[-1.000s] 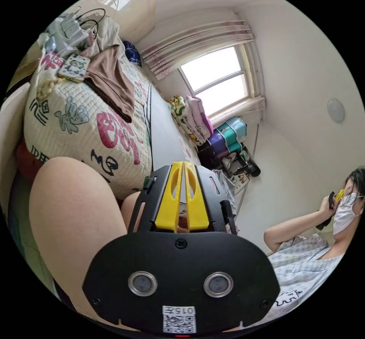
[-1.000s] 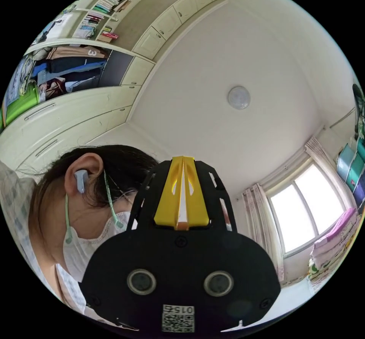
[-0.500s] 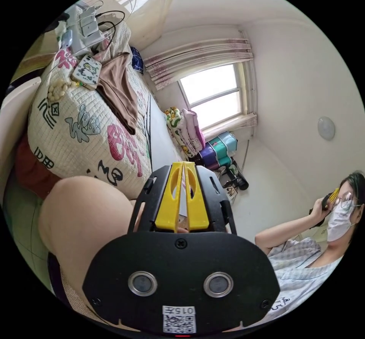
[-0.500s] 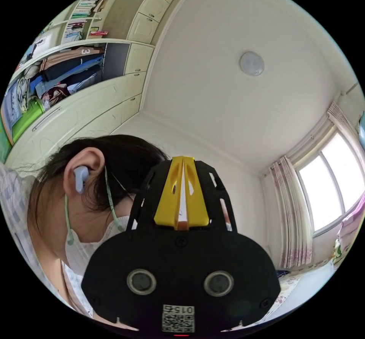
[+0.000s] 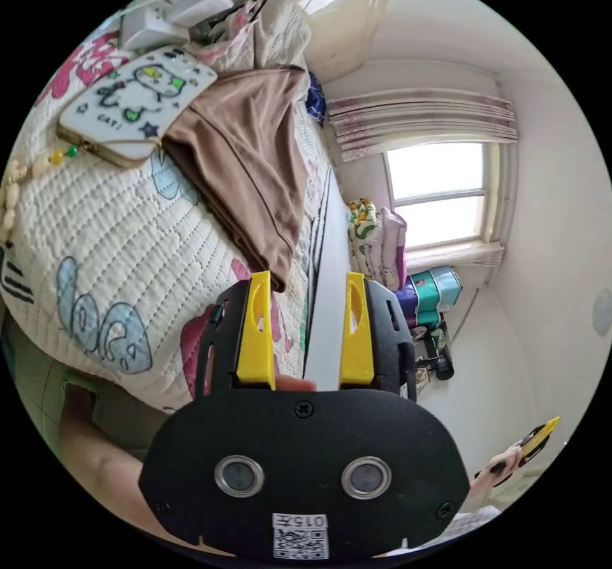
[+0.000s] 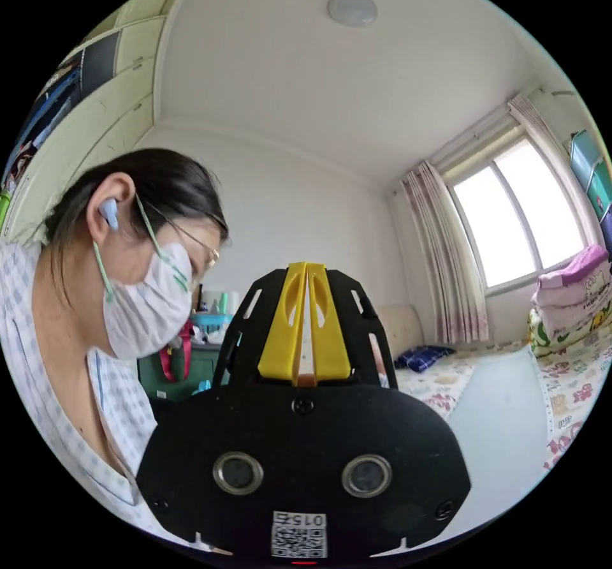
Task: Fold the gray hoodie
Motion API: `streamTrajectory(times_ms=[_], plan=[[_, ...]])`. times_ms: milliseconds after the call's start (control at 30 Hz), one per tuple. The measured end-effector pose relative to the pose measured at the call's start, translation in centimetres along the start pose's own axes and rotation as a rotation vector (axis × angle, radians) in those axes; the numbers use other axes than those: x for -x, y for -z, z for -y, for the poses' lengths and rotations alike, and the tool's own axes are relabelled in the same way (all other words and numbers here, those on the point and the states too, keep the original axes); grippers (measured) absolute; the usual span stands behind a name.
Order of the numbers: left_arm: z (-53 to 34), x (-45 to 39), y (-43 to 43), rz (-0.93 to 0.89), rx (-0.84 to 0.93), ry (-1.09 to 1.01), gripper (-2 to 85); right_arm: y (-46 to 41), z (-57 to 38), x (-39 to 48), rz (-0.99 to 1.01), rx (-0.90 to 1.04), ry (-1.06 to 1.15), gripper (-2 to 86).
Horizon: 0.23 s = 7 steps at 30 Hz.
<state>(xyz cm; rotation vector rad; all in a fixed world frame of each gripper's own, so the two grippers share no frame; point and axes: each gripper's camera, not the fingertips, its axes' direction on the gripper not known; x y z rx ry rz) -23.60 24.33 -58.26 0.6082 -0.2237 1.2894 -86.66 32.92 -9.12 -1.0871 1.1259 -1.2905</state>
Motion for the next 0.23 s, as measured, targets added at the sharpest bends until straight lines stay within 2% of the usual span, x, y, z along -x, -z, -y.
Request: streamTrajectory(times_ms=[100, 167, 233], plan=[[-0.2, 1.3, -1.7, 0.015, -0.020, -0.013, 15.9, -6.0, -4.8, -10.5, -0.041, 0.258, -0.107, 3.4], [-0.8, 1.8, -1.7, -0.007, -0.025, -0.015, 15.6, -10.6, -9.6, -18.2, -0.045, 0.462, -0.288, 7.2], [-2.1, 2.4, -0.9, -0.054, -0.049, 0.003, 14.7, -16.6, -18.3, -28.5, 0.043, 0.697, -0.595, 9.9]])
